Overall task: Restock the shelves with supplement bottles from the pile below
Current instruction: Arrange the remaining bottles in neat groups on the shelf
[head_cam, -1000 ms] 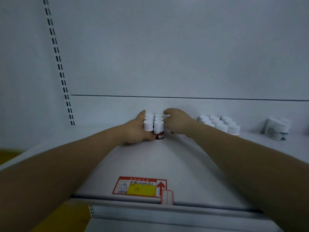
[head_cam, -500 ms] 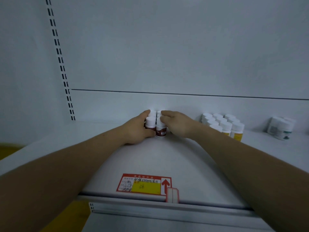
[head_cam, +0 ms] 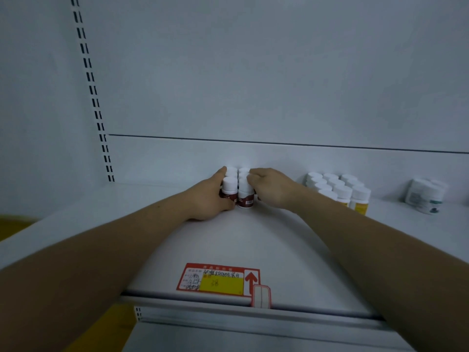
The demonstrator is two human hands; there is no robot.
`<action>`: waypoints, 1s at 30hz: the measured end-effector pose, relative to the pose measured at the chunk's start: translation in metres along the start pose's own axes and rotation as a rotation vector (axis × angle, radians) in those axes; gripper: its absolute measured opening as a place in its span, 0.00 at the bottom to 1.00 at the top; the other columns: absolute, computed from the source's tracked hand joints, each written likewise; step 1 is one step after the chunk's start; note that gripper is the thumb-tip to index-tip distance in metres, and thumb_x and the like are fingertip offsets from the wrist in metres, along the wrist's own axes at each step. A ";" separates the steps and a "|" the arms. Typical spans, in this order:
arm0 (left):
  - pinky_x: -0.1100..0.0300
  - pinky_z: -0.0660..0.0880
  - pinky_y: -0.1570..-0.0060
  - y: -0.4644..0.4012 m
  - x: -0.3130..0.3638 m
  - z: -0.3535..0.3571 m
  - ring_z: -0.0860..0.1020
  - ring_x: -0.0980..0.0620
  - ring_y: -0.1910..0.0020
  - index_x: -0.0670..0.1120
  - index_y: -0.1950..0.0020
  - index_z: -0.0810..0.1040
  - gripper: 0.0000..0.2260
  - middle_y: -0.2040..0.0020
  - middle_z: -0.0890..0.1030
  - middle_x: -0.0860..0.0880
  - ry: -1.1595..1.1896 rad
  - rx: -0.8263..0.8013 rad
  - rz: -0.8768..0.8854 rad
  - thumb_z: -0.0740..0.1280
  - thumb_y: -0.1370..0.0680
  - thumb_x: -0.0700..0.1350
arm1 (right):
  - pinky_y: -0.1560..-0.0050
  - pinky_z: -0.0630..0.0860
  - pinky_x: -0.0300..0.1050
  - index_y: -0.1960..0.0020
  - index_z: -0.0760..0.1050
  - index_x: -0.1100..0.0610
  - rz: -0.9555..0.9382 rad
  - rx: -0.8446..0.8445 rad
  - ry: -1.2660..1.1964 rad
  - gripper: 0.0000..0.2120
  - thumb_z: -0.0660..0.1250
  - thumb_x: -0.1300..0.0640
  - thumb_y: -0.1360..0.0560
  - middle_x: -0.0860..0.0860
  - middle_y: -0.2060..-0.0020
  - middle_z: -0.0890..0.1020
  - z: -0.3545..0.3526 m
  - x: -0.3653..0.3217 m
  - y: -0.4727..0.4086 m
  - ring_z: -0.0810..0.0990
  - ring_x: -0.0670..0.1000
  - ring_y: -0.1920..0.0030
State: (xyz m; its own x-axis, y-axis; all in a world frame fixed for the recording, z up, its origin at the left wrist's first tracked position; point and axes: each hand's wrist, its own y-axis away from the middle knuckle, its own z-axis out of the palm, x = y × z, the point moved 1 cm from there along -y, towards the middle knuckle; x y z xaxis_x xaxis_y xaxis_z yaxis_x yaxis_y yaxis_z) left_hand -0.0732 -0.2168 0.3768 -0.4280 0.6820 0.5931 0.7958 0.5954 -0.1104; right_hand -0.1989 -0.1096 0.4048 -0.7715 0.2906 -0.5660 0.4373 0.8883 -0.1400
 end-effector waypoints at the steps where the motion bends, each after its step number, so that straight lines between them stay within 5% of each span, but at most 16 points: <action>1: 0.64 0.63 0.38 0.000 0.000 0.000 0.70 0.53 0.35 0.49 0.22 0.41 0.43 0.30 0.69 0.51 0.007 0.000 -0.003 0.69 0.25 0.46 | 0.56 0.68 0.43 0.50 0.72 0.62 -0.003 -0.002 0.003 0.14 0.50 0.55 0.18 0.56 0.52 0.76 0.001 0.001 -0.001 0.73 0.55 0.50; 5: 0.64 0.64 0.39 -0.001 -0.002 -0.001 0.71 0.55 0.38 0.50 0.22 0.42 0.43 0.32 0.71 0.52 0.012 -0.007 -0.023 0.70 0.25 0.47 | 0.34 0.59 0.42 0.26 0.61 0.61 -0.033 -0.005 0.033 0.22 0.49 0.53 0.17 0.57 0.27 0.66 0.000 0.001 0.003 0.63 0.55 0.28; 12: 0.60 0.61 0.34 0.006 0.008 -0.015 0.62 0.50 0.27 0.50 0.22 0.43 0.44 0.24 0.60 0.49 -0.086 -0.046 -0.036 0.71 0.27 0.52 | 0.32 0.58 0.44 0.26 0.61 0.59 -0.061 0.042 0.153 0.24 0.51 0.49 0.18 0.55 0.26 0.64 -0.016 -0.013 0.000 0.61 0.54 0.27; 17: 0.59 0.64 0.36 0.014 0.020 -0.031 0.67 0.49 0.31 0.49 0.27 0.60 0.33 0.28 0.65 0.52 -0.207 -0.066 0.025 0.71 0.28 0.53 | 0.30 0.56 0.43 0.24 0.59 0.57 -0.050 0.113 0.336 0.26 0.51 0.46 0.18 0.54 0.24 0.61 -0.047 -0.013 0.000 0.58 0.54 0.25; 22: 0.61 0.53 0.30 0.024 0.039 -0.033 0.52 0.54 0.24 0.48 0.22 0.50 0.37 0.22 0.51 0.52 -0.293 -0.069 0.108 0.68 0.25 0.53 | 0.29 0.56 0.46 0.24 0.60 0.55 0.045 0.144 0.358 0.27 0.51 0.43 0.19 0.52 0.25 0.62 -0.073 0.001 0.011 0.59 0.54 0.25; 30: 0.58 0.52 0.28 0.038 0.100 0.002 0.52 0.52 0.24 0.51 0.22 0.49 0.35 0.22 0.50 0.52 -0.298 -0.122 0.219 0.65 0.23 0.56 | 0.30 0.59 0.47 0.26 0.63 0.53 0.204 0.189 0.396 0.25 0.53 0.43 0.20 0.52 0.26 0.65 -0.108 0.055 0.057 0.63 0.54 0.27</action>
State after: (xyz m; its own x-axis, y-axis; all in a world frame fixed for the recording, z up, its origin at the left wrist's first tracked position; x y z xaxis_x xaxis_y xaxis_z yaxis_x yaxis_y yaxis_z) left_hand -0.0861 -0.1249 0.4307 -0.3342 0.8914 0.3062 0.9193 0.3799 -0.1025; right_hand -0.2660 -0.0043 0.4529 -0.7617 0.5978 -0.2498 0.6462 0.7295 -0.2244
